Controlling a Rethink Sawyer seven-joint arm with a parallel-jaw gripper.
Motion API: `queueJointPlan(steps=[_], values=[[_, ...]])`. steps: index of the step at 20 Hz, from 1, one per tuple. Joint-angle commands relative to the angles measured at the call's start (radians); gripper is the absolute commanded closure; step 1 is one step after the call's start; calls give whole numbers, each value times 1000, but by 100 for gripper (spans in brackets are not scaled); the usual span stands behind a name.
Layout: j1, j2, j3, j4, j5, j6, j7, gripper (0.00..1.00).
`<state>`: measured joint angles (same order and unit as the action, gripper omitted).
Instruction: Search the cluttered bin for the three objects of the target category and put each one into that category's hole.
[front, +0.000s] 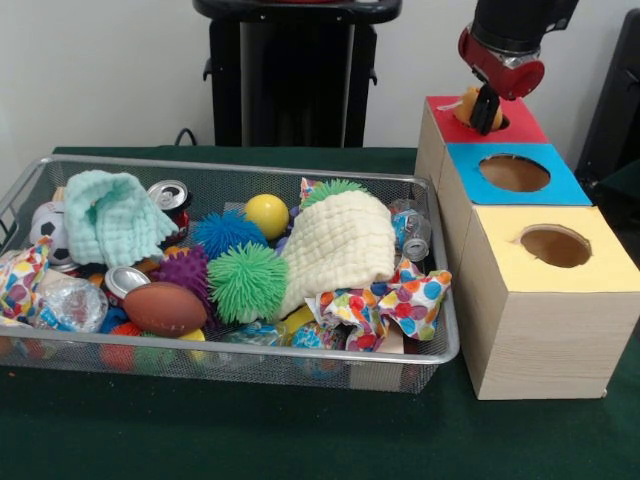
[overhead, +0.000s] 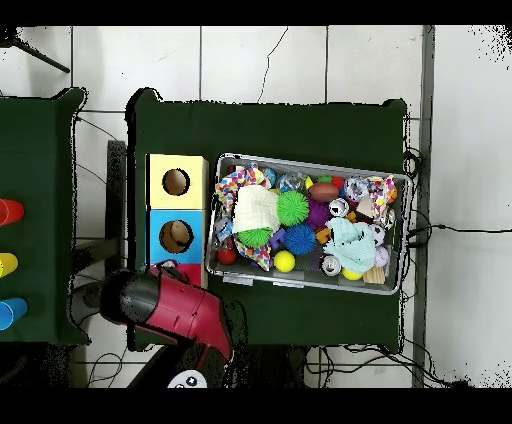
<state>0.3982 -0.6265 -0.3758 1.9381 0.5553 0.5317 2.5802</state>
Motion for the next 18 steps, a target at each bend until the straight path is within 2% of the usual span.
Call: queueJointPlan(steps=[1, 3, 5, 9, 13, 18], values=[[-29, 1, 81, 7, -42, -117, 71, 100], [2, -38, 5, -48, -84, -5, 79, 100], [23, -57, -52, -112, -120, 61, 85, 100], [26, -77, -98, -205, -161, 112, 85, 100], [4, -110, -96, -247, -179, 164, 85, 100], [-57, -145, -42, -236, -181, 151, 39, 100]])
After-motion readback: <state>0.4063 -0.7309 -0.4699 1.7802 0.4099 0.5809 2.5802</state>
